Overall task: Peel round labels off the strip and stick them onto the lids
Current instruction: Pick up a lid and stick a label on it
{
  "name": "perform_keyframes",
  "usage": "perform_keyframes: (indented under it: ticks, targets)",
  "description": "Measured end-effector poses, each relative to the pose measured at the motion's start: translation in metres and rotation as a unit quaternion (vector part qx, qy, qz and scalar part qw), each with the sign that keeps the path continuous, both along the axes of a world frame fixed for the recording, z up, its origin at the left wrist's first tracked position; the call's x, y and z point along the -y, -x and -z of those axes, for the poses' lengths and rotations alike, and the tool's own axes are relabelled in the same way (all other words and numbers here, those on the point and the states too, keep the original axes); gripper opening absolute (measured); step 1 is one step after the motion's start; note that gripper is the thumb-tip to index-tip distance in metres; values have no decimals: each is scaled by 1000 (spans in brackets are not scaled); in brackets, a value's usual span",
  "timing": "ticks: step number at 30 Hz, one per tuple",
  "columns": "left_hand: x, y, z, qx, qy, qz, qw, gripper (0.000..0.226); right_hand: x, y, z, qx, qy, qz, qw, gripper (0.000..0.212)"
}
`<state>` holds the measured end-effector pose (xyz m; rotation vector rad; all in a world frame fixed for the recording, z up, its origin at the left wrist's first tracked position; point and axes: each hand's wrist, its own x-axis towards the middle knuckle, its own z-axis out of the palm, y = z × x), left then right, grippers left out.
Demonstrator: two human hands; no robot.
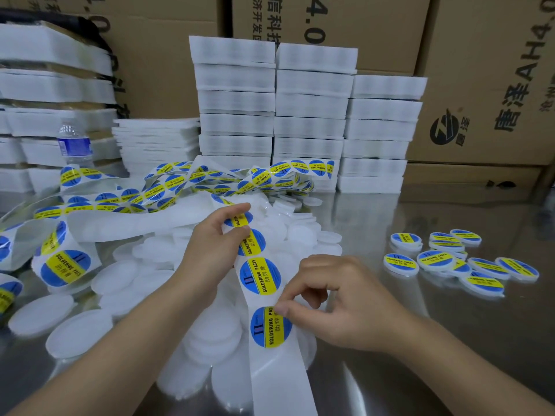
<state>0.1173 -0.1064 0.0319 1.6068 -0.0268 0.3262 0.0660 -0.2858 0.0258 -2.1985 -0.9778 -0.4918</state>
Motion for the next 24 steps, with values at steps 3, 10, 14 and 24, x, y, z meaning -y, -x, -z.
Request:
perform_keyframes:
  ticks: [3, 10, 14, 24]
  targets:
    - [-3, -2, 0, 9, 13, -29, 999, 39, 0, -1, 1, -59, -37, -25, 997, 42]
    - [-5, -4, -1, 21, 39, -53, 998, 40, 6, -3, -10, -239, -213, -82, 944, 63]
    - [-5, -4, -1, 27, 34, -51, 998, 42, 12, -11, -17, -294, -333, -74, 893, 64]
    - [2, 7, -2, -11, -9, 96, 995, 53, 33, -61, 14, -172, -239, 257, 921, 47]
